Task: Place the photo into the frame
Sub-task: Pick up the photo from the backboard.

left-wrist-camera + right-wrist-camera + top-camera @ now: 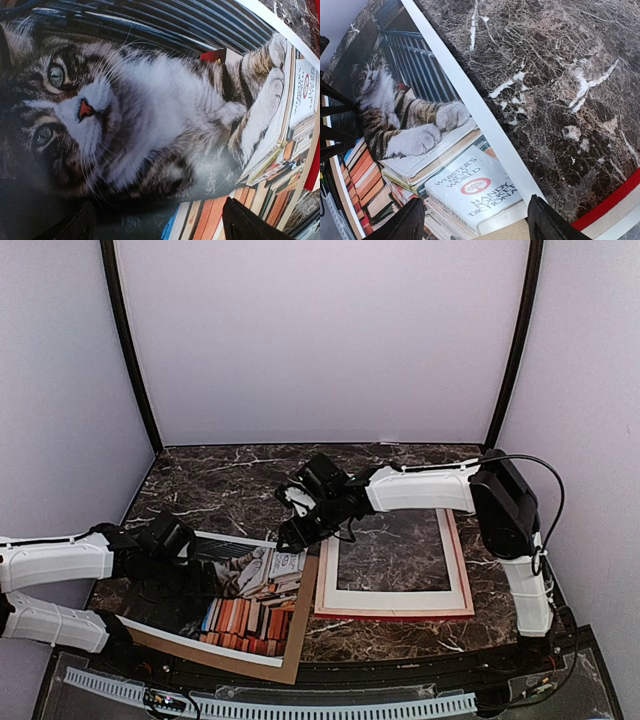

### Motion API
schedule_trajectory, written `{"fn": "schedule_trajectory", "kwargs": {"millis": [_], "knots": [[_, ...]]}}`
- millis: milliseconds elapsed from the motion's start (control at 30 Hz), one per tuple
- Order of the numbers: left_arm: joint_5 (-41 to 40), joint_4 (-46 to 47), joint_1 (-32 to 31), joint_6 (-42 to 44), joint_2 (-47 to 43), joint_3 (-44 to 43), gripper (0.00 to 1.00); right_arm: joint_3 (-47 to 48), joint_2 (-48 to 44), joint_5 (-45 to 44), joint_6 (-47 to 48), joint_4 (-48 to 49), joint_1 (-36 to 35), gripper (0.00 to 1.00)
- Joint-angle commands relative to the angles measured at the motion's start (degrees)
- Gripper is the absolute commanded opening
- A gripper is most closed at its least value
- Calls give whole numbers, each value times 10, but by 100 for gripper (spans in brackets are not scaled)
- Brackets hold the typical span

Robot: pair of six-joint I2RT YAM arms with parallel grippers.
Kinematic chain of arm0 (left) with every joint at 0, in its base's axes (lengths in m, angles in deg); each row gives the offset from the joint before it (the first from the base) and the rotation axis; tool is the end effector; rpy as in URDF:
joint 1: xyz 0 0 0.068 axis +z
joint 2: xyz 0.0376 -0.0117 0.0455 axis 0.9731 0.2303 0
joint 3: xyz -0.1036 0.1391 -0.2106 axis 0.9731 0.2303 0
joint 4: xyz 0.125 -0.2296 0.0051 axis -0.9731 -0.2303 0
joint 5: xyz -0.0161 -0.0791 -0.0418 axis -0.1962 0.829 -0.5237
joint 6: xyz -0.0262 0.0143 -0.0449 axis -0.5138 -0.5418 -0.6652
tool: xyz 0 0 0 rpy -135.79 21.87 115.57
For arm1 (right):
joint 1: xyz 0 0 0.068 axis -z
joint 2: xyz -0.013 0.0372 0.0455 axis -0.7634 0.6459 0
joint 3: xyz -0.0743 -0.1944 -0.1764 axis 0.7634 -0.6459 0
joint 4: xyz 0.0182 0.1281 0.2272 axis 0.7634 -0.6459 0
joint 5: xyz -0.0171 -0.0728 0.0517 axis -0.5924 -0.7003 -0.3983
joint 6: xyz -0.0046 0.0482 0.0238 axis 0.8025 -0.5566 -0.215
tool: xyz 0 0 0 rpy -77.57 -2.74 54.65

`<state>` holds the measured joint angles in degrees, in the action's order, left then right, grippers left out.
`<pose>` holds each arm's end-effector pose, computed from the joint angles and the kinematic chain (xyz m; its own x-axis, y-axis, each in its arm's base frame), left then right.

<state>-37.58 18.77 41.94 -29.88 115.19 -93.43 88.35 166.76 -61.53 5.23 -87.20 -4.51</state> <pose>0.1523 -0.1064 0.1623 -0.9192 -0.2152 -0.3297 -0.0939 0.9331 -0.3472 0.2739 0.3966 0.1830 -0.6852 -0.4956 -0.5337 -0.7152 0.5961 0.3648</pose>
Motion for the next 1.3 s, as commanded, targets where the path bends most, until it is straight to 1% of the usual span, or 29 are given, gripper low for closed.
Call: {"fn": "schedule_trajectory", "kwargs": {"millis": [0, 167, 400, 600, 733, 933, 1267], "knots": [[14, 37, 13, -1, 21, 16, 89, 22, 20, -11, 6, -21, 15, 72], [25, 71, 27, 12, 51, 26, 86, 41, 42, 11, 6, -36, 33, 71], [21, 97, 45, 35, 95, 17, 86, 43, 59, 45, 16, -56, 56, 69], [29, 113, 48, 39, 114, 15, 85, 45, 74, 96, 29, -70, 63, 60], [28, 115, 48, 38, 114, 16, 85, 48, 79, 122, 36, -85, 63, 52], [34, 125, 48, 33, 115, 23, 85, 63, 91, 139, 42, -108, 63, 43], [39, 138, 48, 26, 111, 37, 85, 66, 90, 153, 18, -82, 67, 32]]}}
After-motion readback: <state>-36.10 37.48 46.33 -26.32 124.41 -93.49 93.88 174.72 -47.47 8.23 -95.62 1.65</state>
